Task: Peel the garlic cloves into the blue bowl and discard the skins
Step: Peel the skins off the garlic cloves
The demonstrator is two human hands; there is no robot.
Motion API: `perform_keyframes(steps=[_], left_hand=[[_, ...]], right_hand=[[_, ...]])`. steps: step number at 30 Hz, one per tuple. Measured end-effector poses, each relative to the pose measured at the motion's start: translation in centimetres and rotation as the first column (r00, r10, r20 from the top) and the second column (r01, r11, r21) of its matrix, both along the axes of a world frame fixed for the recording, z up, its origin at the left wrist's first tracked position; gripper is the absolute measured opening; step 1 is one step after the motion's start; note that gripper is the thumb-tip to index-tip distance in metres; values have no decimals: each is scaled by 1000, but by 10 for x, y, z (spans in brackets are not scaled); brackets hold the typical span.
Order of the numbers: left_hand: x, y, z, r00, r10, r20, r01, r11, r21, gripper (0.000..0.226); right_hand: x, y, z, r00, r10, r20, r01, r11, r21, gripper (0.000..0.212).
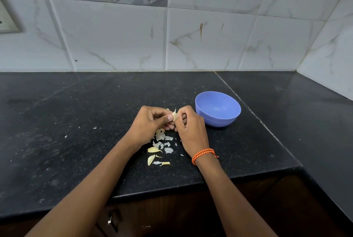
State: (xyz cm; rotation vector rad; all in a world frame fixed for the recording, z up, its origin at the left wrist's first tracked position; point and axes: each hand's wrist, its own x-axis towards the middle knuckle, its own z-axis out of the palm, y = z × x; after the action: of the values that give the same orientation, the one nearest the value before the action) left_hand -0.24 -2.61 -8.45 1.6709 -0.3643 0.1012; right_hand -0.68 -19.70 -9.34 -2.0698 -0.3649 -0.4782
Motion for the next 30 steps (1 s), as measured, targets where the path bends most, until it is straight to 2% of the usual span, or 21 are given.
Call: perform_keyframes(steps=[4, 8, 11, 14, 17, 21, 25, 30], left_hand=[[3, 1, -2, 1000, -1, -24, 0, 999, -33, 14], [5, 3, -3, 993, 119, 2, -119, 993, 1, 11], [3, 2, -3, 987, 158, 37, -159, 987, 28, 10], [0, 1, -1, 985, 161, 57, -162, 986, 26, 9], [-2, 3, 3, 987, 152, 48, -153, 988, 0, 8], [-5, 7, 9, 997, 65, -40, -69, 993, -93, 13], [-6, 9, 10, 998, 35, -55, -41, 993, -109, 16], [-6, 7, 10, 998, 39, -43, -42, 995, -88, 14]], right_hand=[[0, 1, 2, 1000, -8, -5, 8, 997, 79, 12], [0, 0, 2, 999, 30, -9, -28, 984, 173, 20], [-1, 0, 3, 994, 74, -75, -54, 970, 239, 13], [-1, -1, 4, 990, 89, -106, -57, 960, 275, 19], [-3, -6, 8, 970, 188, -154, -113, 910, 399, 18], [-4, -14, 11, 917, 329, -225, -166, 828, 535, 16], [-6, -15, 11, 901, 369, -230, -184, 803, 567, 13], [-5, -12, 10, 929, 304, -212, -155, 839, 521, 11]])
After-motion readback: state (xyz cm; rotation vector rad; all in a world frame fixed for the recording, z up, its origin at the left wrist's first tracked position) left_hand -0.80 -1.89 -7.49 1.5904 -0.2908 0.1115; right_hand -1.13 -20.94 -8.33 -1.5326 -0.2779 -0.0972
